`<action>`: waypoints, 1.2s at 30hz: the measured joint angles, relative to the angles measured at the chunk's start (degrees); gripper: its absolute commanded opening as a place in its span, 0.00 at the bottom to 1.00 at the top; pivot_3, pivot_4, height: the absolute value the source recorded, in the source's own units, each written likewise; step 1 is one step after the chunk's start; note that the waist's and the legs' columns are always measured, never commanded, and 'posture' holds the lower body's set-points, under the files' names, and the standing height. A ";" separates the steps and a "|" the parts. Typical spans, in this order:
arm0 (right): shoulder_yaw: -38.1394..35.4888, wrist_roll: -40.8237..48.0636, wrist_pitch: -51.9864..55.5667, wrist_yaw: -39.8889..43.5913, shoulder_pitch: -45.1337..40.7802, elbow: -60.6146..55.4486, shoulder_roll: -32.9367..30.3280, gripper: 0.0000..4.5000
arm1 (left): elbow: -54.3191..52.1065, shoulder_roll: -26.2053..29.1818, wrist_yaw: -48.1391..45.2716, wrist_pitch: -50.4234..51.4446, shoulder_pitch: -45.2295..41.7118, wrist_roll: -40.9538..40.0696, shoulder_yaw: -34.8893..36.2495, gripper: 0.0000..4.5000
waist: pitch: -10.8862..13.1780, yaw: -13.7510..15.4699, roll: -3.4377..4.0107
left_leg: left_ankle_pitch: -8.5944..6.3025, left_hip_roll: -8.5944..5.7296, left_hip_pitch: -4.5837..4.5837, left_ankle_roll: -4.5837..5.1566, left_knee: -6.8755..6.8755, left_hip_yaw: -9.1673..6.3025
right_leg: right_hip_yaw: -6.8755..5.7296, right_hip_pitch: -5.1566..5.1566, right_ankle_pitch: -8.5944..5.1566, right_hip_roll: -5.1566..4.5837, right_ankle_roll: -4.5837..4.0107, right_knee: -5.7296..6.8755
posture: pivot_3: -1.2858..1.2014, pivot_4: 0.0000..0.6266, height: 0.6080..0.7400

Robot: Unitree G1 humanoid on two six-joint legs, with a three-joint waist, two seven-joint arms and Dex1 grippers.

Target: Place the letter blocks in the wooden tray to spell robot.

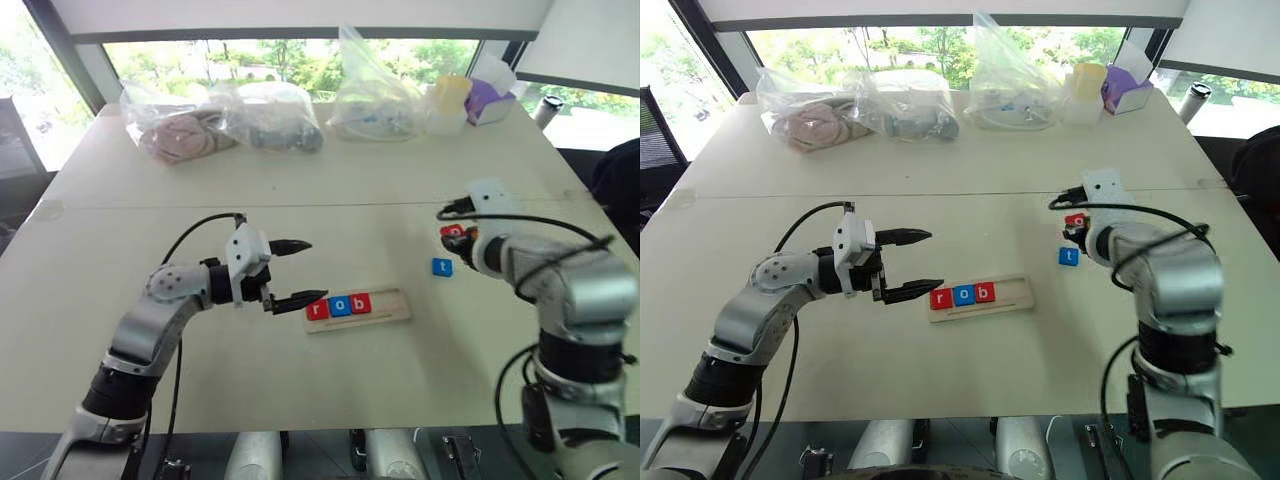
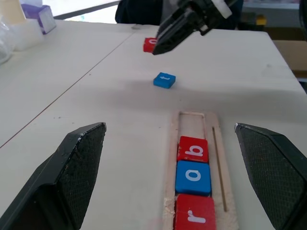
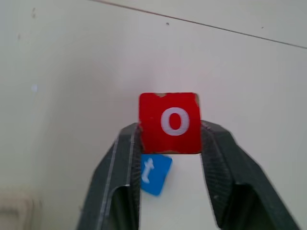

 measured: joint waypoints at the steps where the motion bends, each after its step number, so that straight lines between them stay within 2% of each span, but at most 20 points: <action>1: -0.69 2.63 0.01 -0.35 1.87 -1.19 -0.41 0.25 | 0.42 -0.24 -0.36 -0.11 0.05 0.16 -0.40 1.00 | 0.01 -0.17 0.00 | 0.00 0.00 0.00 0.00 0.02 0.02 | 0.02 0.00 0.00 0.00 -0.01 0.00 | 0.52 0.24 1.00; 6: -6.01 15.20 0.01 -6.67 8.69 -7.67 -2.65 0.25 | 2.11 -0.59 -1.65 -1.92 -0.48 0.83 -0.92 1.00 | 0.00 0.07 -0.04 | 0.00 0.00 0.00 0.00 0.13 0.02 | 0.03 0.02 0.02 0.00 -0.11 -0.01 | 0.52 0.24 1.00; 11: -8.52 24.57 0.03 -16.56 19.92 -10.34 0.23 0.25 | 2.80 -0.82 -2.90 -2.29 -1.50 0.75 -0.85 1.00 | 0.00 0.47 -0.05 | 0.00 -0.01 -0.05 0.00 0.13 0.08 | 0.08 0.04 0.00 -0.04 -0.09 -0.11 | 0.52 0.24 1.00; 22: -10.39 33.95 0.02 -32.72 19.52 -7.04 3.93 0.25 | 2.79 -0.98 -2.85 -2.17 -2.50 0.76 -0.81 1.00 | 0.00 0.03 -0.06 | 0.00 0.01 -0.04 0.00 0.10 0.04 | 0.09 0.03 0.00 0.00 -0.10 -0.14 | 0.52 0.24 1.00; 28: -9.81 37.93 0.03 -36.77 17.62 -4.99 3.74 0.94 | 2.78 -1.06 -2.07 -2.16 -2.50 0.77 -0.73 1.00 | 0.00 0.04 -0.06 | 0.00 0.01 -0.04 0.00 0.11 0.04 | 0.09 0.03 0.00 0.00 -0.11 -0.13 | 0.52 0.24 1.00; 29: -9.17 38.71 0.03 -36.48 17.19 -4.68 2.20 0.99 | 2.78 -1.08 -1.80 -2.16 -2.50 0.77 -0.72 1.00 | 0.00 0.04 -0.05 | 0.00 0.00 -0.04 0.00 0.11 0.04 | 0.09 0.03 0.00 -0.01 -0.11 -0.13 | 0.52 0.24 1.00; 32: -5.19 40.52 0.02 -30.54 13.01 -3.85 -6.42 0.99 | 2.73 -1.09 -1.51 -2.18 -2.45 0.77 -0.62 1.00 | 0.03 -0.08 -0.01 | 0.00 0.00 -0.05 0.00 0.13 0.08 | 0.11 0.02 0.00 -0.03 -0.11 -0.16 | 0.52 0.24 1.00; 34: -0.99 42.71 -0.24 -21.20 7.44 -3.60 -15.43 0.99 | 2.69 -1.27 -1.39 -2.19 -2.48 0.76 -0.62 1.00 | 0.06 -0.16 0.02 | 0.00 0.00 -0.05 0.00 0.10 0.09 | 0.11 -0.02 -0.01 -0.03 -0.10 -0.16 | 0.52 0.24 1.00; 36: 4.97 40.21 -5.77 -9.90 4.21 -3.74 -25.93 0.99 | 2.67 -1.79 -1.28 -2.25 -2.52 0.77 -0.67 1.00 | 0.06 0.09 0.02 | 0.00 0.01 -0.06 0.00 0.02 0.01 | 0.02 -0.04 -0.15 -0.01 0.10 -0.18 | 0.52 0.24 1.00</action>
